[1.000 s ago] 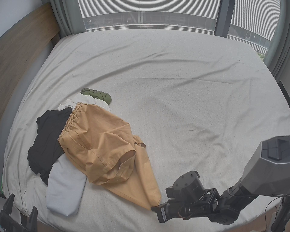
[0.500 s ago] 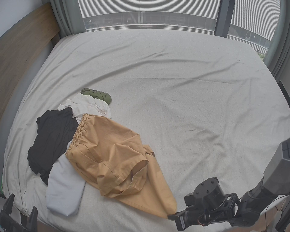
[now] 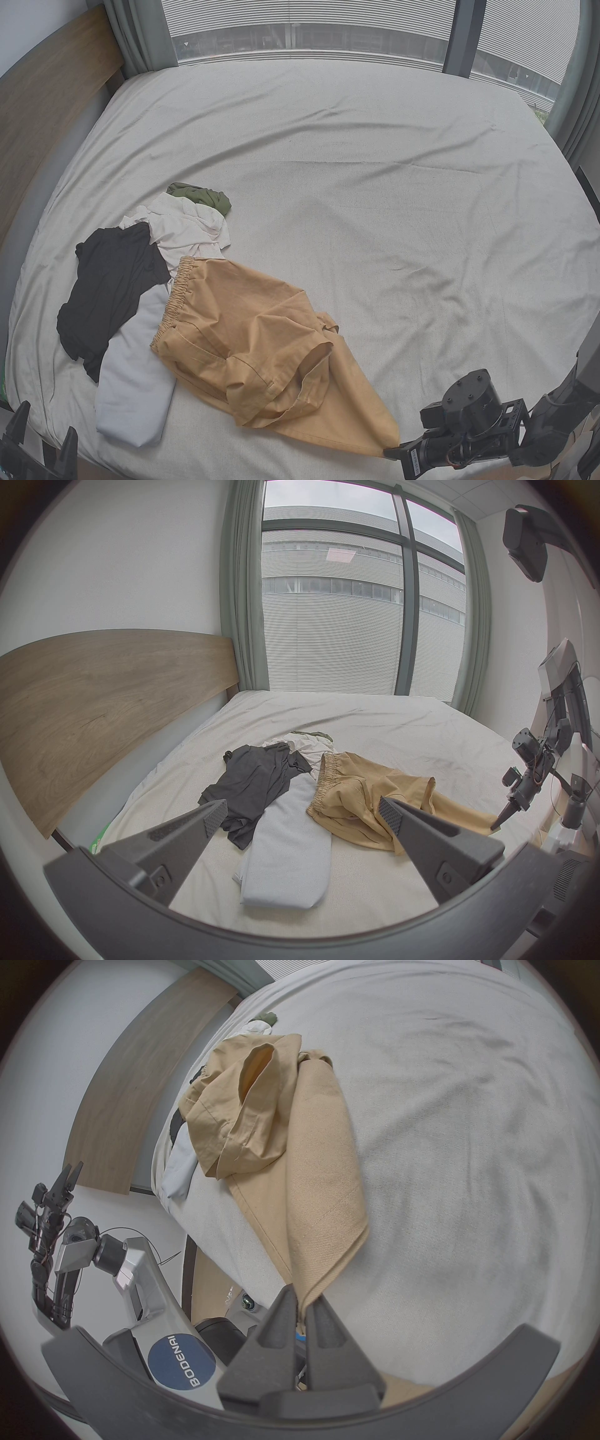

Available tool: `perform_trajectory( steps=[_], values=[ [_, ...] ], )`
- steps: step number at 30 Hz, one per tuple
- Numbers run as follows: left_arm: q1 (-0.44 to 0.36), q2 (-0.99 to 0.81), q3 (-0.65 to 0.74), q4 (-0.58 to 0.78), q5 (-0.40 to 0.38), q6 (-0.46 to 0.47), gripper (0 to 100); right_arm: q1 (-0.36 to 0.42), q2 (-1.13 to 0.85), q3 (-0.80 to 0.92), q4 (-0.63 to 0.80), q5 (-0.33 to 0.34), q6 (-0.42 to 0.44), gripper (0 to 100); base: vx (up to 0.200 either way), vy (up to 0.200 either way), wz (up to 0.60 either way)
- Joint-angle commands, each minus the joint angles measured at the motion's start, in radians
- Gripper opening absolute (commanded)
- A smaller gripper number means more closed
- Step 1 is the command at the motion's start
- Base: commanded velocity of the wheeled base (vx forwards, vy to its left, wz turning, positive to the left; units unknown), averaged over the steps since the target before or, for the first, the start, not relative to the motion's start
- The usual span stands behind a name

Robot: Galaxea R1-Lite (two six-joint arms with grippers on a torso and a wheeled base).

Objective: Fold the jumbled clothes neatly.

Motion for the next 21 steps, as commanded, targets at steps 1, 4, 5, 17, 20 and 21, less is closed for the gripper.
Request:
perform_trajectory(
  steps=[1, 4, 5, 17, 20, 21],
  values=[
    [0.000, -0.016, 0.018, 0.000, 0.000, 0.000, 100, -0.047, -0.034, 0.032, 0.000, 0.000, -0.006, 0, 0.000, 0.000, 0.00],
    [0.000, -0.016, 0.018, 0.000, 0.000, 0.000, 100, -0.087, -0.059, 0.051, 0.001, 0.002, -0.011, 0, 0.000, 0.000, 0.00],
    [0.000, -0.016, 0.018, 0.000, 0.000, 0.000, 100, -0.099, -0.067, 0.059, 0.001, 0.005, -0.011, 0, 0.000, 0.000, 0.00],
    [0.000, -0.016, 0.018, 0.000, 0.000, 0.000, 100, -0.208, -0.123, 0.117, 0.001, 0.034, -0.050, 0, 0.000, 0.000, 0.00],
    [0.000, -0.016, 0.018, 0.000, 0.000, 0.000, 100, -0.265, -0.136, 0.127, 0.003, 0.054, -0.089, 0, 0.000, 0.000, 0.00],
    [0.002, -0.016, 0.018, 0.000, 0.000, 0.000, 100, -0.293, -0.136, 0.131, 0.001, 0.063, -0.106, 0, 0.000, 0.000, 0.00]
  ],
)
